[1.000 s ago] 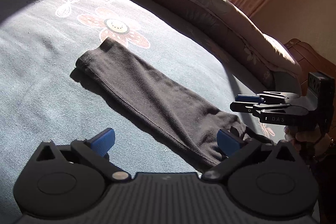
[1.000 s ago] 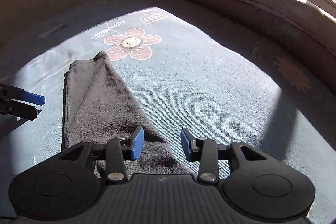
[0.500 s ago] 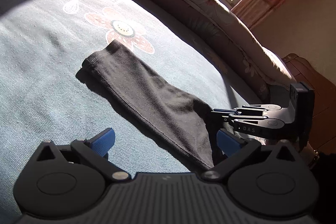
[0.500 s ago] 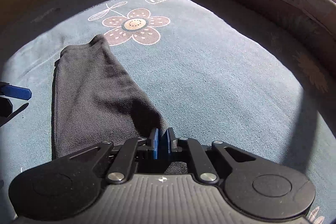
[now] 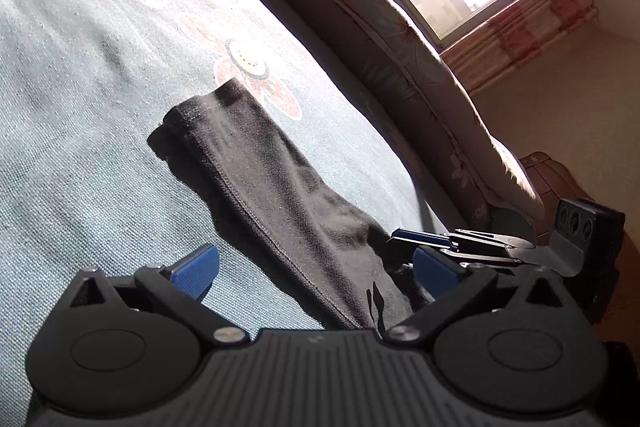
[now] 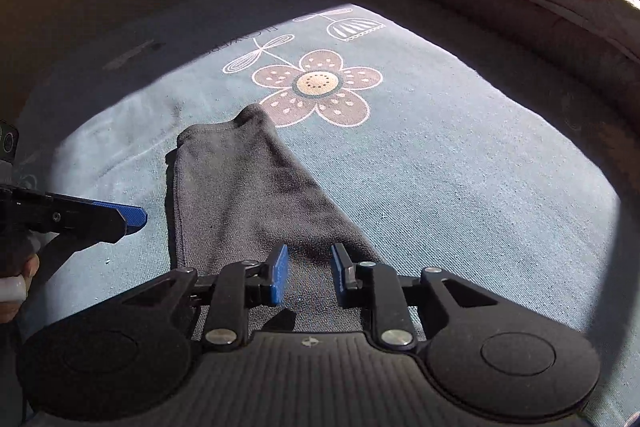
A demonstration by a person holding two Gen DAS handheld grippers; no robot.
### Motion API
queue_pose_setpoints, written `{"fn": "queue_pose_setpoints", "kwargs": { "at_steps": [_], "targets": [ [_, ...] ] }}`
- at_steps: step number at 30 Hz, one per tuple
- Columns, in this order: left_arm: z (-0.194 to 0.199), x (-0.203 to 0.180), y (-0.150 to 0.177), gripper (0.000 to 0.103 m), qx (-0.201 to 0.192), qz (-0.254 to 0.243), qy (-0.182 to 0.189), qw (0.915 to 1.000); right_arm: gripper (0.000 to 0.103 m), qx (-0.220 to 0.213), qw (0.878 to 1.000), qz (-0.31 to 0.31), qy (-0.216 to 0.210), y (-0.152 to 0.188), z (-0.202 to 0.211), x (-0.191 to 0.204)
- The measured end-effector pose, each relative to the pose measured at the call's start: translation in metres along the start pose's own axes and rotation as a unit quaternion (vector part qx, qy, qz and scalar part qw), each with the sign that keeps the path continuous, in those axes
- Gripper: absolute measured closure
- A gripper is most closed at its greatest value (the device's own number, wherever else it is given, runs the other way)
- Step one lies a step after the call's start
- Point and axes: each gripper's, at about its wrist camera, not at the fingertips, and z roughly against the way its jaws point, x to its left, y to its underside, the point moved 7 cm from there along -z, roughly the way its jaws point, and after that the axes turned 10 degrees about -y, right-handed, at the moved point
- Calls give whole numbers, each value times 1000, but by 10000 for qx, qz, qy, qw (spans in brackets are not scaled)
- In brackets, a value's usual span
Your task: Fold clothes
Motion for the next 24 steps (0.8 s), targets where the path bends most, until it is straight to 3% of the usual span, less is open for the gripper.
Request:
{"fn": "queue_pose_setpoints", "kwargs": {
  "at_steps": [7, 11, 15, 17, 19, 21, 22, 24],
  "targets": [
    [-21, 10, -30, 1, 202, 400, 116, 9989, 75, -263, 9988, -73, -407, -18, -10, -10],
    [-27, 17, -42, 1, 28, 696, 125, 9975, 70, -249, 9970, -53, -726, -40, -39, -18],
    [-33, 19, -46, 12, -211, 540, -116, 9983, 65, -90, 9952, -11, -971, -57, -73, -27],
    [-36, 21, -48, 24, -341, 379, -289, 9983, 63, 99, 9952, -50, -975, -55, -89, -33],
    [-38, 30, -48, 60, -499, 313, -515, 9969, 62, -6, 9945, -34, -1048, -54, -94, -34],
    [-39, 41, -48, 88, -549, 398, -612, 9958, 62, -30, 9948, 7, -1018, -52, -94, -32],
    [-39, 45, -48, 95, -520, 452, -593, 9959, 62, -21, 9949, 61, -1004, -50, -93, -30],
    [-38, 52, -47, 95, -462, 560, -554, 9958, 62, 47, 9946, 99, -1033, -48, -92, -26]
  ]
}}
